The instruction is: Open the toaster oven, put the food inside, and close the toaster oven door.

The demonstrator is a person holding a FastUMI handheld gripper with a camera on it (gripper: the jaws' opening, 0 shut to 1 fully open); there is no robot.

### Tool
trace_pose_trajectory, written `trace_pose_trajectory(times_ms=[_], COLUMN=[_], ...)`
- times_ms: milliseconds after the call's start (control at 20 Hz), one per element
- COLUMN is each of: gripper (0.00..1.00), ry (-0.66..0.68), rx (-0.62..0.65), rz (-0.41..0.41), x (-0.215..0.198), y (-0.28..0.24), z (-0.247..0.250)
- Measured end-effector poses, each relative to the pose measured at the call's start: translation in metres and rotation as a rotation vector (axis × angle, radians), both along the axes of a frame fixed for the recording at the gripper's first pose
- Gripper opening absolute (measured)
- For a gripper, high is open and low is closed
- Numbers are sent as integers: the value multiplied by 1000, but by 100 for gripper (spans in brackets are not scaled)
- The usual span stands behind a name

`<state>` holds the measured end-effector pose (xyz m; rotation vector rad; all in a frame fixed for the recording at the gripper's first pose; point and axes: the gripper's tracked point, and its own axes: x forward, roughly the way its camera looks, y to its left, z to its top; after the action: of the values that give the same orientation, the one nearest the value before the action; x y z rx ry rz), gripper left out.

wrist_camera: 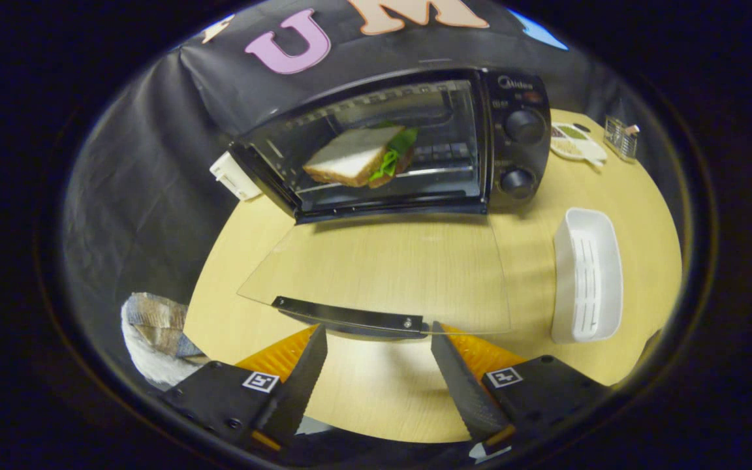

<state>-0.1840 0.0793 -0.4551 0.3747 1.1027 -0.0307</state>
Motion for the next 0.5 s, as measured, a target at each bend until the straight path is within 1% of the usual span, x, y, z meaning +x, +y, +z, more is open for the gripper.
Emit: trace_pose_trajectory(times_ms=[250,400,500], gripper=[100,100,100], ry=[-155,-215,-244], rx=[-29,-6,-36], rz=[21,17,21], x=[53,80,97], y=[-11,-14,-21], z=[39,54,60])
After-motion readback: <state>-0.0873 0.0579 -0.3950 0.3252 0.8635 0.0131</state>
